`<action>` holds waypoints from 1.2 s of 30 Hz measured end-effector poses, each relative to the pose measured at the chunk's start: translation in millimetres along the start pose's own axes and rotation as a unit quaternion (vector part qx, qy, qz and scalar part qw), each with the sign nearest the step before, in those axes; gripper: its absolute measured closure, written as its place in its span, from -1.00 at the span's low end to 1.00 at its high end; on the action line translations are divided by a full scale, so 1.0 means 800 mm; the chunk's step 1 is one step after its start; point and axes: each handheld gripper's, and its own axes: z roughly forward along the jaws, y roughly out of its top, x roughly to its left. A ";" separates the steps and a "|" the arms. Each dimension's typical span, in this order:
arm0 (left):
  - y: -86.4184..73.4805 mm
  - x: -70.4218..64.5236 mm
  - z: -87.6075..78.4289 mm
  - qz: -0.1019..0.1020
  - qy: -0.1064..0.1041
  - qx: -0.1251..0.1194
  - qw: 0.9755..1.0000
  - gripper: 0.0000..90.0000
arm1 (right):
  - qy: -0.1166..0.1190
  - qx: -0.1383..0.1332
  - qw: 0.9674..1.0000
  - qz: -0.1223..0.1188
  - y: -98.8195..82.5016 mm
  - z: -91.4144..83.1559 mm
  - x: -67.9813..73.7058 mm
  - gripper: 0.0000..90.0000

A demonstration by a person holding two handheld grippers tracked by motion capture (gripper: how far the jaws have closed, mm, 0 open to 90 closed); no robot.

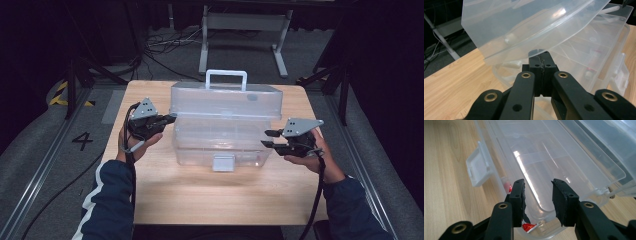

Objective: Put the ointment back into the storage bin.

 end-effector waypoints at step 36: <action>-0.021 -0.013 -0.003 0.005 0.003 0.020 1.000 1.00 | -0.029 -0.001 0.999 0.026 -0.029 -0.026 -0.004 0.30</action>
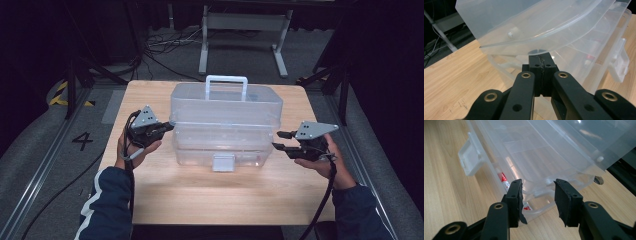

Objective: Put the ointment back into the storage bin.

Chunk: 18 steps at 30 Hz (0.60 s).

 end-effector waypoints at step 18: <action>-0.008 -0.006 -0.002 0.007 0.005 0.019 1.000 1.00 | -0.006 0.015 0.999 0.027 -0.018 -0.001 -0.009 0.16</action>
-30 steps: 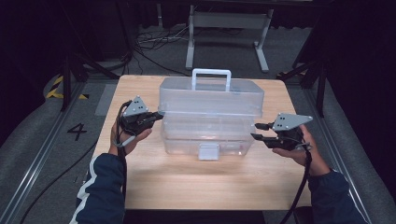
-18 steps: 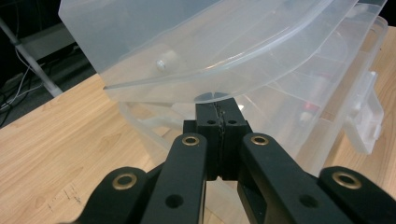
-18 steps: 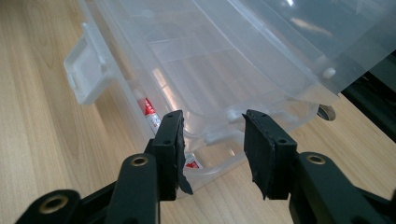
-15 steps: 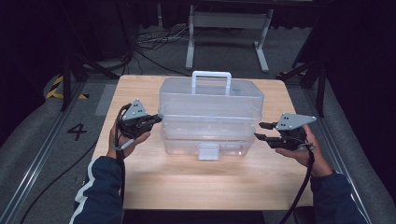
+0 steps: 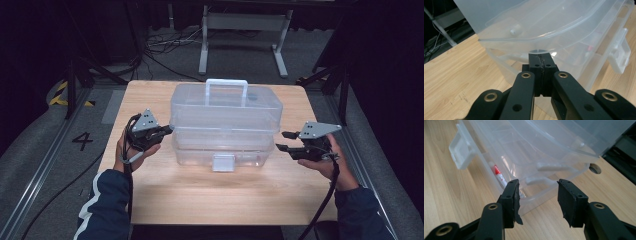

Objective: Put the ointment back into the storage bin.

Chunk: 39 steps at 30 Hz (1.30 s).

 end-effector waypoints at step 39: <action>-0.029 -0.016 0.002 0.023 -0.008 0.048 0.999 1.00 | -0.018 0.028 0.999 0.027 -0.050 0.004 0.001 0.03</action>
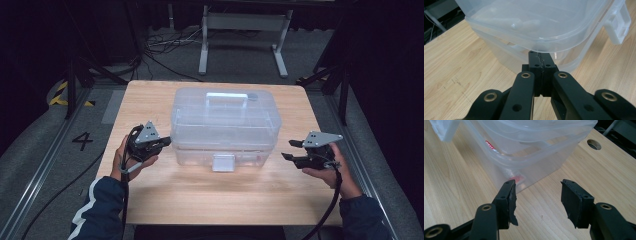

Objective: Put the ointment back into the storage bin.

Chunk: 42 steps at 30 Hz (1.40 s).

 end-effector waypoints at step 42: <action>-0.018 -0.005 0.005 0.020 0.013 0.033 0.999 0.87 | 0.018 0.008 1.000 -0.010 0.004 0.015 0.013 0.00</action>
